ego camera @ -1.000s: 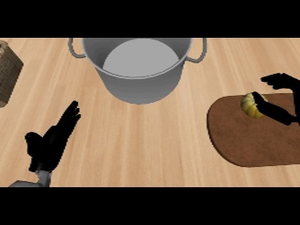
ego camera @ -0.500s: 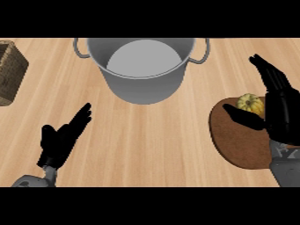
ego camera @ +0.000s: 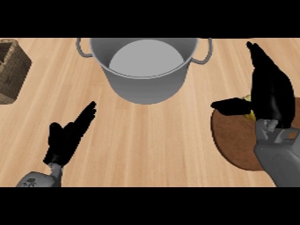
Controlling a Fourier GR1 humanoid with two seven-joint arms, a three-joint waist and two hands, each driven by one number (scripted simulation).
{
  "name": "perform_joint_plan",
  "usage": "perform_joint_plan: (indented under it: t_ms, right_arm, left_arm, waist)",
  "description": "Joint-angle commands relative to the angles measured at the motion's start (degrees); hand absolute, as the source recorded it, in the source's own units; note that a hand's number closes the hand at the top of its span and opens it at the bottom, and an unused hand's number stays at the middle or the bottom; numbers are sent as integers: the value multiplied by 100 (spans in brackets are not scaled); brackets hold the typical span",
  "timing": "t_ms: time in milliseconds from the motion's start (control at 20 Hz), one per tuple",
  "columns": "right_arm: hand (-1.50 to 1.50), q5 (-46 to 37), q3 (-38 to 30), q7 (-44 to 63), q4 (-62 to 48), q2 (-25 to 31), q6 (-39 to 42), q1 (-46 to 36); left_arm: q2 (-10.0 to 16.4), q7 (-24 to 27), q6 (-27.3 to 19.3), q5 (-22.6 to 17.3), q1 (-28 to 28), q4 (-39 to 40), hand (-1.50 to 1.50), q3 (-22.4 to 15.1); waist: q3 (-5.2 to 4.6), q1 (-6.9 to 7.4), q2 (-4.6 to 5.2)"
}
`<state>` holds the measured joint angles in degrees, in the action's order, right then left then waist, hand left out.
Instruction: Pick the squash from the cutting board and place it in the pot
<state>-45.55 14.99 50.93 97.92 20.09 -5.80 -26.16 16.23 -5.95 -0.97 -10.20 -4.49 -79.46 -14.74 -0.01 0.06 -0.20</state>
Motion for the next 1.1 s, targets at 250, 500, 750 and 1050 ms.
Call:
perform_joint_plan:
  t_ms: [250,500,750,1050]
  right_arm:
    - [-150,878,-456,466,-1235,-268,1070,-47]
    - [-150,909,-746,14,-1698,-83,1248,133]
    - [-150,709,-981,-306,-1097,215,1412,652]
    - [-150,974,-1655,-1272,-933,603,1340,1264]
  left_arm:
    - [35,-22,199,-74,-82,169,0,214]
    - [19,-47,379,-39,-153,207,0,373]
    - [-438,-313,94,381,-144,45,0,179]
    - [-289,-91,454,309,229,-98,0,416]
  waist:
    - [0,40,43]
    - [1,12,26]
    - [1,-19,15]
    - [2,-16,13]
